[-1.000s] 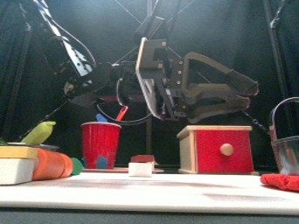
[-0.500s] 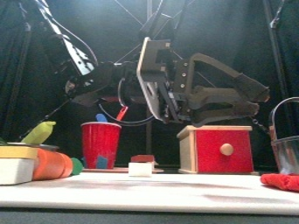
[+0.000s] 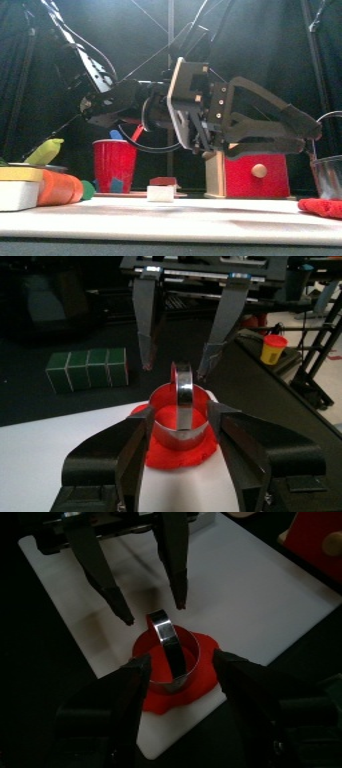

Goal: Cut dough with cookie cutter and remove excess

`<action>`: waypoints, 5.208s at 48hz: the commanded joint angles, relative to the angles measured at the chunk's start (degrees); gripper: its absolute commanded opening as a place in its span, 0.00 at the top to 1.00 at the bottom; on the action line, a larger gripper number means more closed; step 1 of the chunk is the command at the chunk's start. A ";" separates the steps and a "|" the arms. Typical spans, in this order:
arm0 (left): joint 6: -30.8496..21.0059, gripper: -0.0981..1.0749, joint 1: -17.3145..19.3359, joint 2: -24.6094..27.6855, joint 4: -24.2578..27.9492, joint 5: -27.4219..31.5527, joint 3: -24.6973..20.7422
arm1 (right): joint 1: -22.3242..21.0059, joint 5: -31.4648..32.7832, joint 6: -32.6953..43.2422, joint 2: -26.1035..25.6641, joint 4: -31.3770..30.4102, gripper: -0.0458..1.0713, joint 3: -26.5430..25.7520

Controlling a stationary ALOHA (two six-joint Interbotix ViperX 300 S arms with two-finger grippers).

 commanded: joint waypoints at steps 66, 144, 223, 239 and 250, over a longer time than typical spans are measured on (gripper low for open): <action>0.44 0.27 -0.70 0.35 0.70 1.76 -3.34 | -1.85 -2.64 -0.09 0.35 -1.67 0.20 -1.41; 0.09 0.52 -0.70 2.20 0.18 6.15 -3.69 | -2.46 -9.40 0.00 2.99 1.85 0.39 -1.58; 0.00 0.52 -1.58 2.90 -2.37 12.83 -1.93 | -2.64 -18.11 0.00 5.01 6.59 0.39 -1.49; 0.09 0.52 -1.58 2.81 -2.37 12.92 -1.93 | -2.64 -17.84 -0.18 5.01 6.94 0.39 -1.49; 0.79 0.43 -1.58 1.05 -1.85 13.80 -1.85 | -2.55 -13.89 -2.55 3.52 6.24 0.35 -2.37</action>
